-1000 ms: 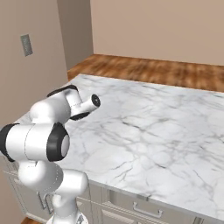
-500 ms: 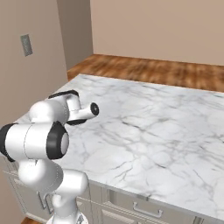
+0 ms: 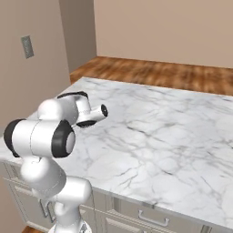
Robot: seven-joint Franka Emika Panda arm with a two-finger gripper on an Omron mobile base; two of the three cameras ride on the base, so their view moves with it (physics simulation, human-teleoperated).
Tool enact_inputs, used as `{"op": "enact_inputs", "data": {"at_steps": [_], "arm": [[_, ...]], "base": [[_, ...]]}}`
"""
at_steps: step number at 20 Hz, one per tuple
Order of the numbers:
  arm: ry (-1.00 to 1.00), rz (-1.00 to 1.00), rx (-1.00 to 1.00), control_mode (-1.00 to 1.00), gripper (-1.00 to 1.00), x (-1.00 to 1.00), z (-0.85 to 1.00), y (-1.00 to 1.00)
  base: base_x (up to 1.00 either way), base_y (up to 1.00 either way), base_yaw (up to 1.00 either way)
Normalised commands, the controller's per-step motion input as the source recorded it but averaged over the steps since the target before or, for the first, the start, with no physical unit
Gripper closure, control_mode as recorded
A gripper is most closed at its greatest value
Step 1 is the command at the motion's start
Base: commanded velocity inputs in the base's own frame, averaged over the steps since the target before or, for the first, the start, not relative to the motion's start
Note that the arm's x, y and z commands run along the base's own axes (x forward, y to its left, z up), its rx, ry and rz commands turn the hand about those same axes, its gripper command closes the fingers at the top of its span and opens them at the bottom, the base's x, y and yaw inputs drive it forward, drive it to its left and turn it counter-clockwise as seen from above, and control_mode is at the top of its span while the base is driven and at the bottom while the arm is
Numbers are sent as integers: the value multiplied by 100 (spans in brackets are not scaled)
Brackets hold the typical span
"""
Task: Place the drinks on the dining counter in a tight cluster.
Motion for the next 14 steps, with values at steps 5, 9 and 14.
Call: {"op": "enact_inputs", "data": {"at_steps": [5, 9, 14], "arm": [[-3, 23, 6, -100, -100, 8, -8, -1], [-12, 23, 18, -100, -100, 20, -7, 1], [-2, 10, 7, -100, -100, 13, 0, 1]], "base": [[0, 0, 0], [0, 0, 0], [0, 0, 0]]}}
